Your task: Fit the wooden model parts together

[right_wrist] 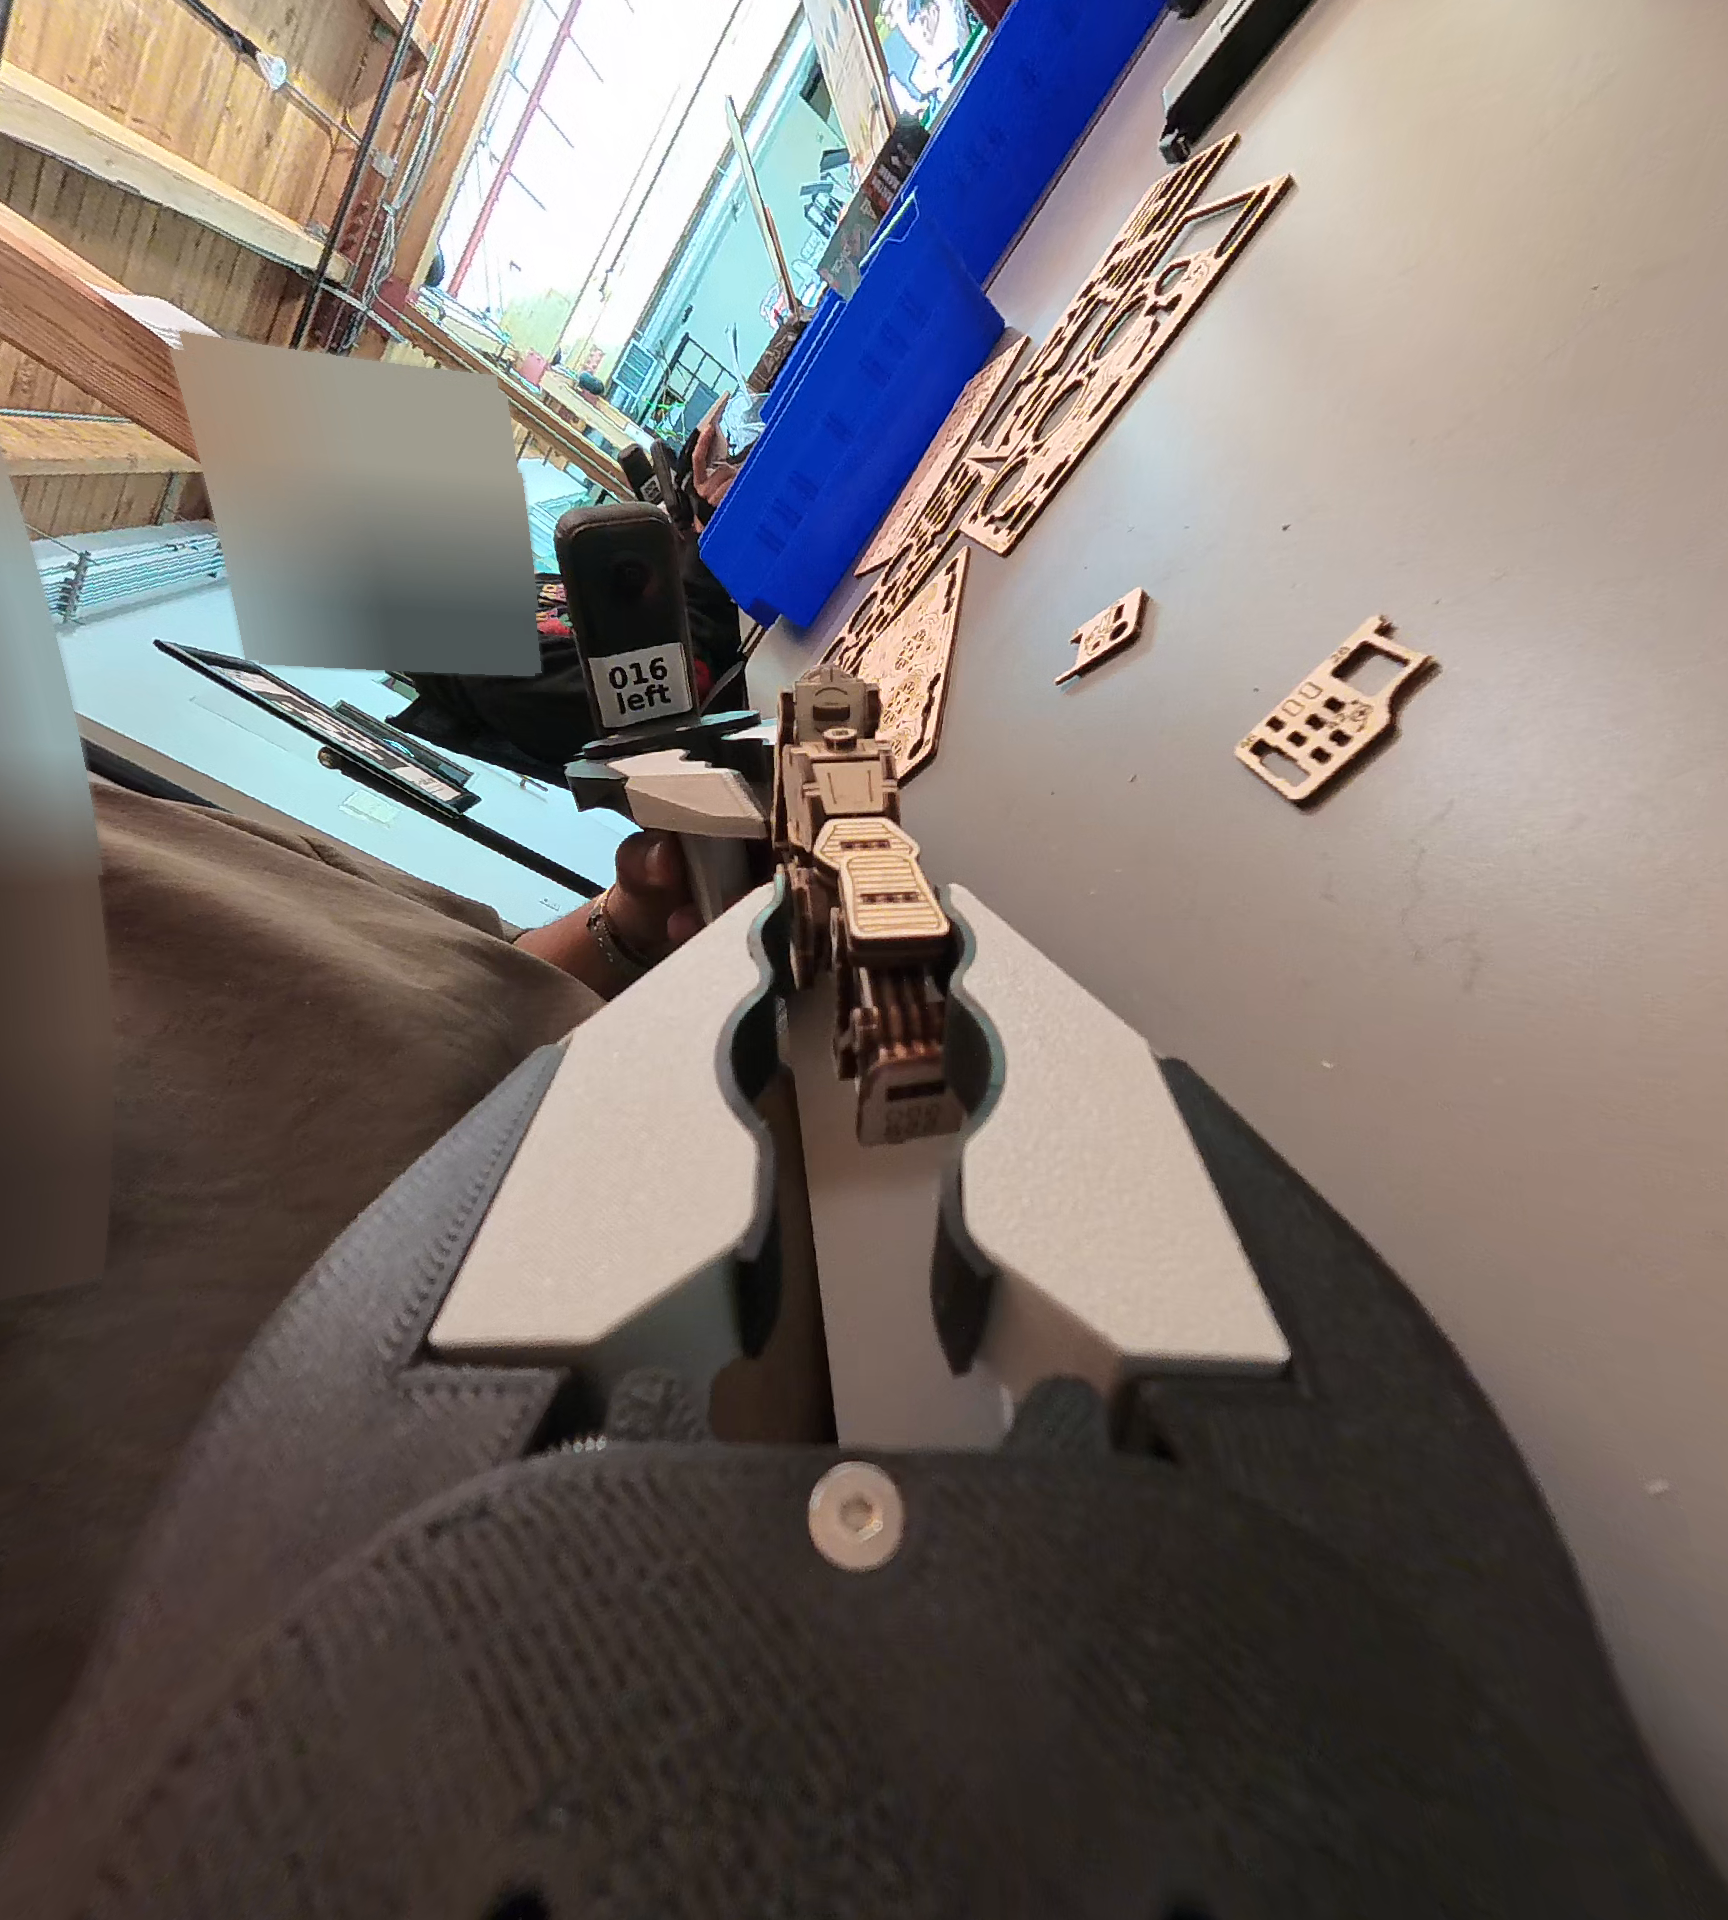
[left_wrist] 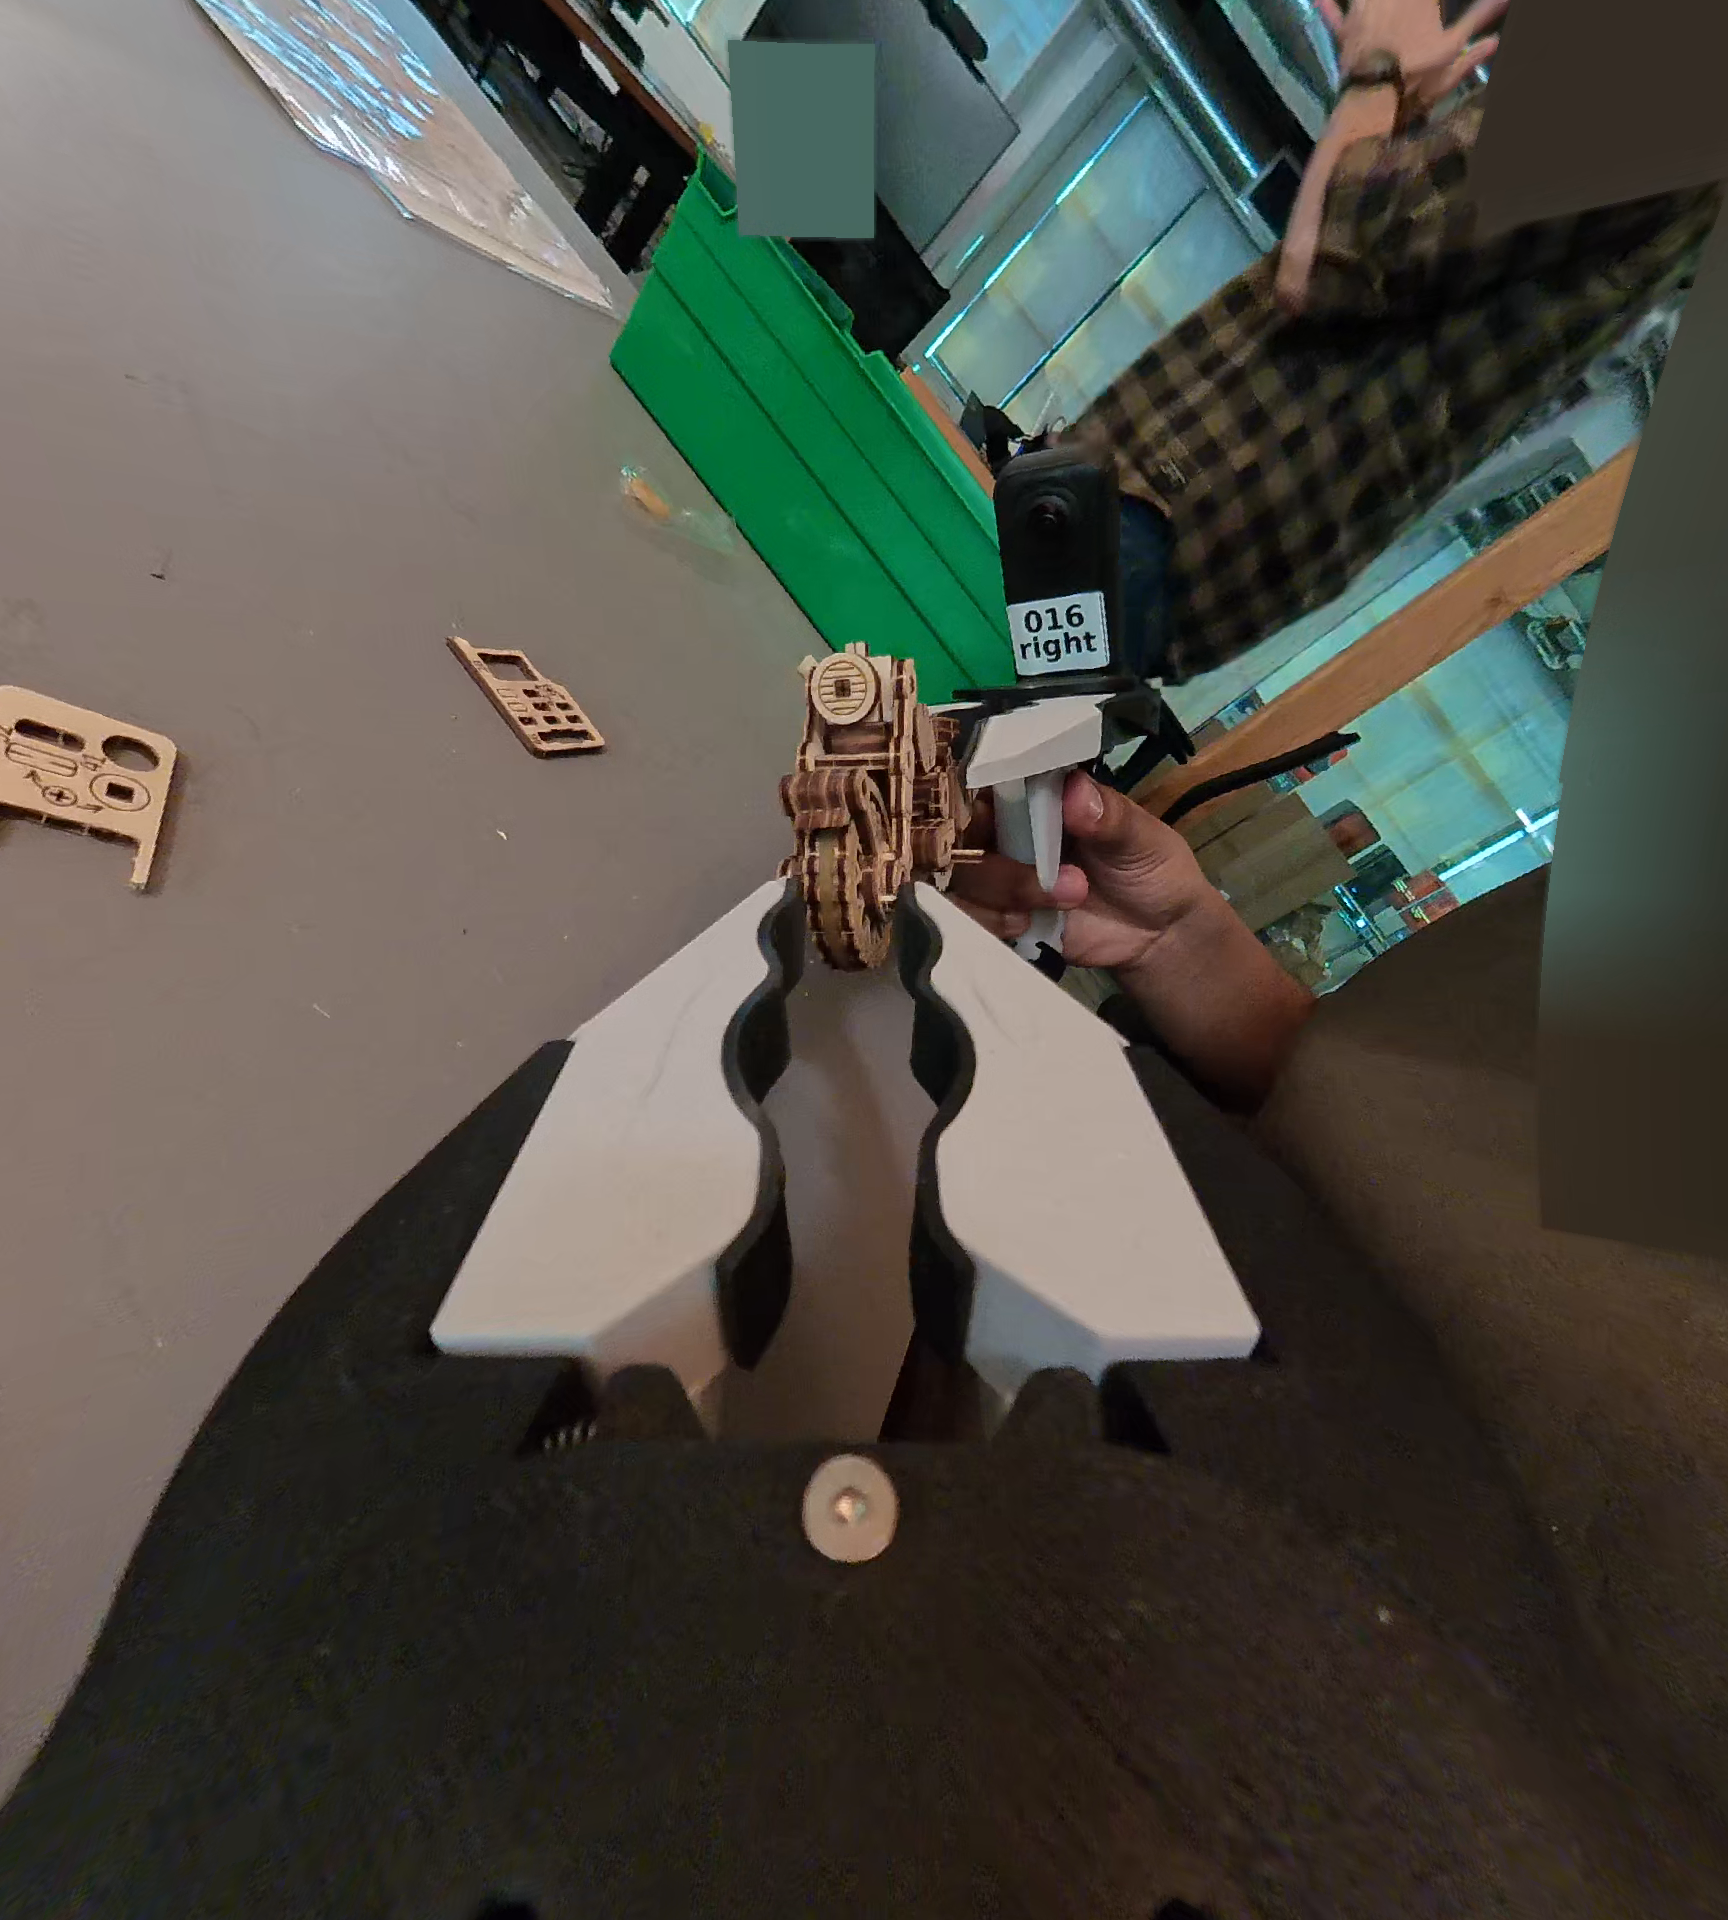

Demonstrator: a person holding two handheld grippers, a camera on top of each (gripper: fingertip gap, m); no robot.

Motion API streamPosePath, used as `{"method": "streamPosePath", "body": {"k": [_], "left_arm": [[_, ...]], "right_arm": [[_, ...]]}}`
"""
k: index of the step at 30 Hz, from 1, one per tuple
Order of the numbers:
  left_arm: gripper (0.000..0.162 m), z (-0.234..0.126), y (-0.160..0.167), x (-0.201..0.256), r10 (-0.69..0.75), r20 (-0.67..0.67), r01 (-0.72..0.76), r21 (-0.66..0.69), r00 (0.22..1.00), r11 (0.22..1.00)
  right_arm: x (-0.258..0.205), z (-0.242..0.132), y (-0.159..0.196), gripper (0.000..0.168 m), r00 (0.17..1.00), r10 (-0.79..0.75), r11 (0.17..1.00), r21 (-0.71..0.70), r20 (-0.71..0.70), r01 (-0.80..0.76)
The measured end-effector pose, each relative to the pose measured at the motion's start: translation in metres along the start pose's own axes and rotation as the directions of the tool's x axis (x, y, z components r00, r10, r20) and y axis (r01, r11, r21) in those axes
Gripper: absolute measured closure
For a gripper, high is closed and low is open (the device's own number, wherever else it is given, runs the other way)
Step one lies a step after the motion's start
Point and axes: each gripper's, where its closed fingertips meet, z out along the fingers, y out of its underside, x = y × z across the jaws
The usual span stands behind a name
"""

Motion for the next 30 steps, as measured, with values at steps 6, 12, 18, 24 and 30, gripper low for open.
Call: {"method": "streamPosePath", "body": {"k": [6, 12, 18, 24, 30], "left_arm": [[0.148, -0.0001, -0.0009, 0.0011, -0.006, -0.01, 0.006, 0.007, 1.0, 1.0], [0.148, -0.0005, -0.0017, 0.0029, -0.009, -0.025, 0.009, 0.013, 1.0, 1.0], [0.148, -0.0009, -0.0024, 0.0046, -0.01, -0.038, 0.011, 0.017, 0.999, 1.0], [0.148, -0.001, -0.0027, 0.0053, -0.009, -0.042, 0.01, 0.02, 0.999, 1.0], [0.148, -0.0011, -0.0032, 0.0053, -0.006, -0.039, 0.006, 0.025, 0.999, 1.0]], "right_arm": [[-0.0008, -0.0002, -0.0007, 0.144, 1.0, 0.0, 1.0, 0.006, 0.008, 0.0], [-0.0021, -0.0002, -0.0014, 0.144, 1.0, -0.005, 1.0, 0.01, 0.016, 0.005], [-0.0034, -0.0003, -0.0018, 0.144, 1.0, -0.011, 1.0, 0.012, 0.022, 0.011], [-0.0041, -0.0004, -0.0021, 0.144, 1.0, -0.012, 1.0, 0.014, 0.026, 0.011], [-0.0042, -0.0003, -0.0025, 0.144, 1.0, -0.017, 1.0, 0.016, 0.025, 0.016]]}}
